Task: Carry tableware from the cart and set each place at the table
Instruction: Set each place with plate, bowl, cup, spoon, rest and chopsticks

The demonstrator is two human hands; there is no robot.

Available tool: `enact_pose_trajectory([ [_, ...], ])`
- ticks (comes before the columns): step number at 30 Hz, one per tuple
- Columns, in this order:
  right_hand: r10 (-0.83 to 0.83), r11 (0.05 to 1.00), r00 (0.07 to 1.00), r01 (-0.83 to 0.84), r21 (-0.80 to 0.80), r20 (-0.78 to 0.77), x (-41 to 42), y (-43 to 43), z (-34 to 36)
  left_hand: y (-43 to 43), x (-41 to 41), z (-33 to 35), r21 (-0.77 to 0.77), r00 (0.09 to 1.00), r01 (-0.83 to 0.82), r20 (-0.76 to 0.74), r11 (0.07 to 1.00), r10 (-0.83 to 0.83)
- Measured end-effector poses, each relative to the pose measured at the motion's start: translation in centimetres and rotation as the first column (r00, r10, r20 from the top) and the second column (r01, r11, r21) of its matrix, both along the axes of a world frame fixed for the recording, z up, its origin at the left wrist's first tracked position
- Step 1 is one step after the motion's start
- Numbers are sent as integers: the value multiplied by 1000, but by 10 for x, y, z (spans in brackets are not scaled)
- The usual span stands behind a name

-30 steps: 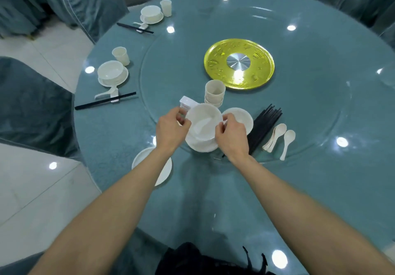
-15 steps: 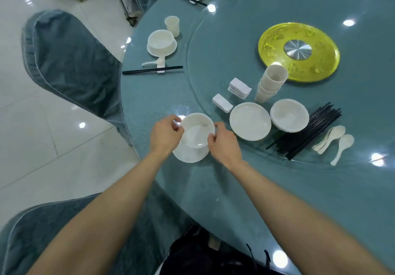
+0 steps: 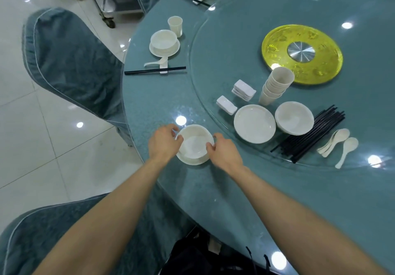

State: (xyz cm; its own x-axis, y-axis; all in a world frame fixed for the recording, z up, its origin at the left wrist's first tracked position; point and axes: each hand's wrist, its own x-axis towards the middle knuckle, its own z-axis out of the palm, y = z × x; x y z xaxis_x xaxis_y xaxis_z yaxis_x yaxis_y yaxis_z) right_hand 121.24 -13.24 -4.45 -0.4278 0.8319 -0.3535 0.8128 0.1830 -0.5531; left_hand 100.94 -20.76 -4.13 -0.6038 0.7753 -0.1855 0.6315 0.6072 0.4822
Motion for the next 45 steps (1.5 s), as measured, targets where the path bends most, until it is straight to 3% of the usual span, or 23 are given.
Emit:
enact_pose_trajectory([
  [6, -97, 991, 994, 101, 83, -58, 11, 25, 18, 32, -2, 11, 84, 1000, 31, -6, 996, -31],
  [16, -241, 951, 962, 261, 168, -131, 45, 87, 43, 131, 16, 39, 164, 965, 260, 0, 951, -264],
  [26, -262, 943, 957, 281, 180, -123, 66, 118, 40, 244, 37, 50, 41, 792, 607, -112, 794, -600],
  [30, -270, 944, 952, 292, 155, -147, 69, 123, 34, 275, 48, 48, -79, 667, 724, -173, 685, -725],
  [36, -276, 946, 950, 295, 134, -148, 71, 126, 31, 289, 52, 40, -133, 594, 773, -188, 620, -782],
  [45, -260, 940, 949, 291, 176, -181, 70, 123, 40, 263, 43, 54, -79, 624, 760, -192, 645, -758],
])
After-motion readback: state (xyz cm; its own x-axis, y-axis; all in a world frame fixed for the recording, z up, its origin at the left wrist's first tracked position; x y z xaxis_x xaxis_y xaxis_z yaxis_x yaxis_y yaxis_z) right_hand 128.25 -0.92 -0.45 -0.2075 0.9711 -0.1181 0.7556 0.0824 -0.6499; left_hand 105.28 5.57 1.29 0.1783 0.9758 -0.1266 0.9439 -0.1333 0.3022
